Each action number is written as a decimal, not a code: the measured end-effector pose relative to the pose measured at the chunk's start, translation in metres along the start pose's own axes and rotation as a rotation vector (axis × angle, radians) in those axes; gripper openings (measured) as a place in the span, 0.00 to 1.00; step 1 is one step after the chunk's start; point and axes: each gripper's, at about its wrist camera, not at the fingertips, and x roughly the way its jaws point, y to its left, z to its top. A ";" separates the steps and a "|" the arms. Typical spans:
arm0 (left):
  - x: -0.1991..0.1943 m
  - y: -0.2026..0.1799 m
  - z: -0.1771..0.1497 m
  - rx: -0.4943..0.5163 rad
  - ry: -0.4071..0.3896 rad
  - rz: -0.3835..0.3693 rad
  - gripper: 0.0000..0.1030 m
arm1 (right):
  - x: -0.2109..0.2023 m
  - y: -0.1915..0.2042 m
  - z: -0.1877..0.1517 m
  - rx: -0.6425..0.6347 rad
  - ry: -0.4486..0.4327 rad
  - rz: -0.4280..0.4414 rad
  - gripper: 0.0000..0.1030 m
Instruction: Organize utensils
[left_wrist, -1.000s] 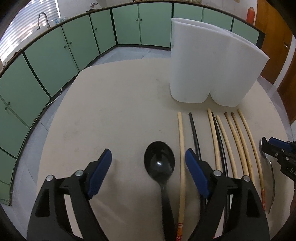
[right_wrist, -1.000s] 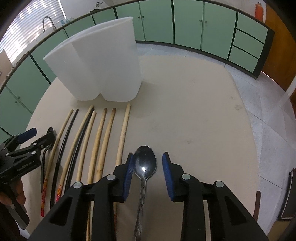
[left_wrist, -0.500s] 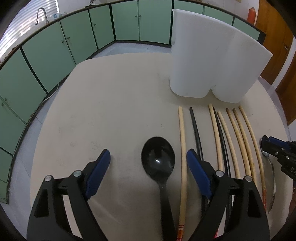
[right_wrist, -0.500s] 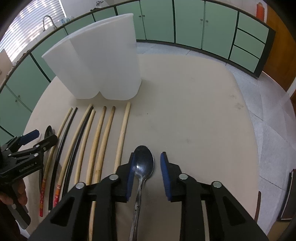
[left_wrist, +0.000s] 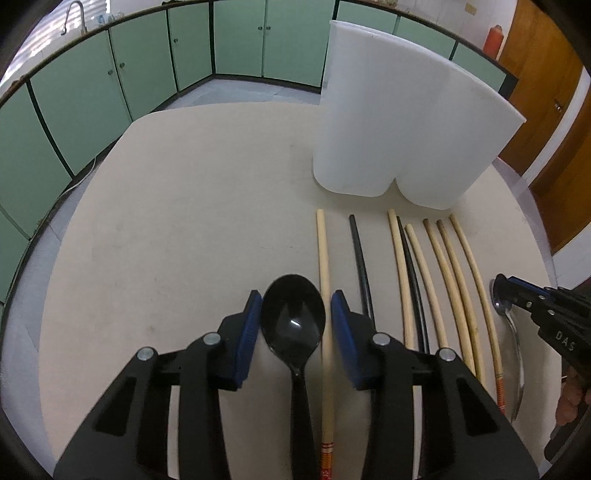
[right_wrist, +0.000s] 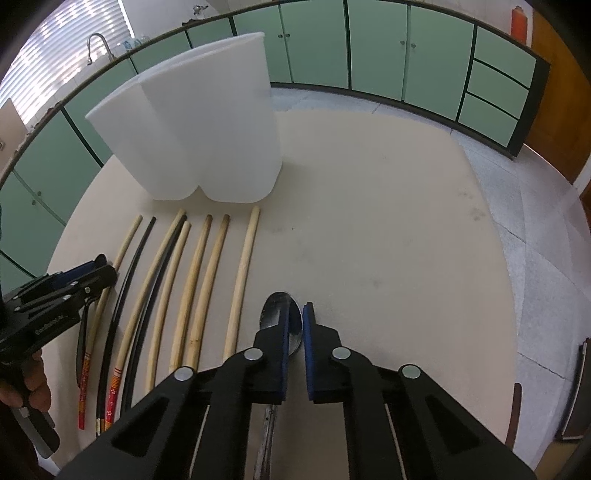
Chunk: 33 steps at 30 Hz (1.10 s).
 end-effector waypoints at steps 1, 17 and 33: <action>-0.001 0.000 -0.001 0.001 -0.002 -0.001 0.36 | 0.000 0.000 0.000 -0.002 -0.002 -0.001 0.06; -0.041 0.008 -0.046 0.039 -0.030 0.050 0.52 | -0.028 0.009 -0.034 -0.017 -0.036 -0.007 0.09; -0.053 0.005 -0.099 0.034 -0.073 0.098 0.51 | -0.061 0.007 -0.098 0.019 -0.078 0.009 0.09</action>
